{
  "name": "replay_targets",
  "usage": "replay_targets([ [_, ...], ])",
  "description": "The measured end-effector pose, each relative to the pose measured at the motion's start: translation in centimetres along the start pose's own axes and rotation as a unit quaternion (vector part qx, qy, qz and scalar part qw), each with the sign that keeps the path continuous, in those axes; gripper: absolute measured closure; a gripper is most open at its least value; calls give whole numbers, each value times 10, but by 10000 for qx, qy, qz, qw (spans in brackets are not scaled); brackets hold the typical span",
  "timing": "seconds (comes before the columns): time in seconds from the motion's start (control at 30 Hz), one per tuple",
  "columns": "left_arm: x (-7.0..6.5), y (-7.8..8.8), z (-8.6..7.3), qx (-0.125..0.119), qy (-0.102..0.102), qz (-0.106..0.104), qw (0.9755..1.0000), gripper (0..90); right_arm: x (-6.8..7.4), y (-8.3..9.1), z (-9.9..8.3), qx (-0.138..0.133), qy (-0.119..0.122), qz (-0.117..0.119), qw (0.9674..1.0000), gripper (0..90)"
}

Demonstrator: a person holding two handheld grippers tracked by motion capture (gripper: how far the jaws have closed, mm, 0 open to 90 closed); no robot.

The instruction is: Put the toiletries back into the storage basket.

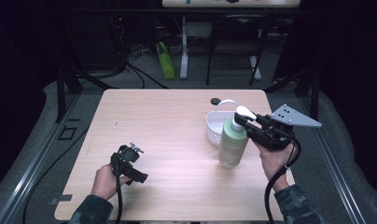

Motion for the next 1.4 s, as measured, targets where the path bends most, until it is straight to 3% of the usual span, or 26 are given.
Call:
replay_targets([
  [1.4, 0, -3, -1, 110, -91, 93, 9999, 53, -37, 27, 52, -407, 113, -451, 9981, 679],
])
Point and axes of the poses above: each handheld gripper's, and its own axes: y roughly backward along the jaws, z roughly out of its top, x roughly to its left, the point moved 8 cm from there along -y, roughly forward along the jaws, and after that the axes turned 3 degrees about -z, right-handed, at the moved point
